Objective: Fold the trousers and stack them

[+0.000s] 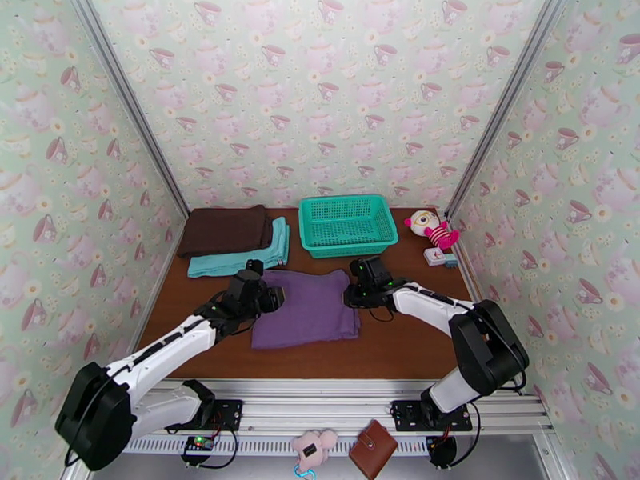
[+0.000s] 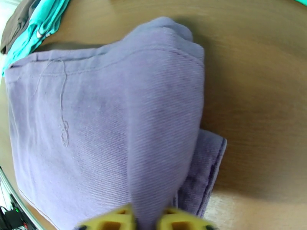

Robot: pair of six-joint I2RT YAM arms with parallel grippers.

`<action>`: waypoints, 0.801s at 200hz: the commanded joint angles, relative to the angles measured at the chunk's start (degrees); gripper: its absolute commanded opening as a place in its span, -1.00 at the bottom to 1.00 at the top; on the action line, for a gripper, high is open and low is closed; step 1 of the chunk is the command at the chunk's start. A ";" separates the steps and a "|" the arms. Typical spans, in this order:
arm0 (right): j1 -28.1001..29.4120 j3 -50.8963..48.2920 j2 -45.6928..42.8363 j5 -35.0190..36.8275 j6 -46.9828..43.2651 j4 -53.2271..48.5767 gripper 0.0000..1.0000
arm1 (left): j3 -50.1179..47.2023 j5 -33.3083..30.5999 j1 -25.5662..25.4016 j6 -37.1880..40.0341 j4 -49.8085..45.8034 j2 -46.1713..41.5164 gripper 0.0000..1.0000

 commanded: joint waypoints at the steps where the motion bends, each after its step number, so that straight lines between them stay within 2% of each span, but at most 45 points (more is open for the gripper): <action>1: 0.34 2.36 -1.59 0.64 -0.86 -2.83 -1.00 | 0.27 1.37 0.42 -0.91 1.43 -0.04 0.00; 35: 0.73 4.18 -6.80 -0.39 -0.52 -6.61 -1.00 | 0.04 0.65 0.34 0.68 -0.42 -0.07 0.01; 60: 0.75 4.09 -9.82 3.15 -0.96 -10.78 -1.00 | 0.74 1.18 0.32 2.15 -1.10 0.94 0.01; 82: 0.47 2.62 -8.22 6.64 -1.71 -11.46 -1.00 | 1.78 1.73 0.25 2.17 -1.16 2.37 -0.01; 97: 0.20 1.98 -5.57 6.58 -2.24 -10.39 -1.00 | 2.03 2.57 0.25 1.58 -0.60 3.28 -0.01; 125: 0.14 1.31 -3.02 7.10 -1.98 -8.35 -0.68 | 2.83 3.48 0.07 1.28 -1.73 5.18 -0.01; 143: 0.33 1.95 -4.57 9.01 -1.94 -9.26 -0.30 | 2.88 3.44 0.07 1.46 -2.82 5.62 -0.01; 160: 1.17 2.63 -7.67 12.46 -2.27 -10.74 -0.11 | 2.53 3.03 -0.04 1.89 -3.26 5.00 -0.01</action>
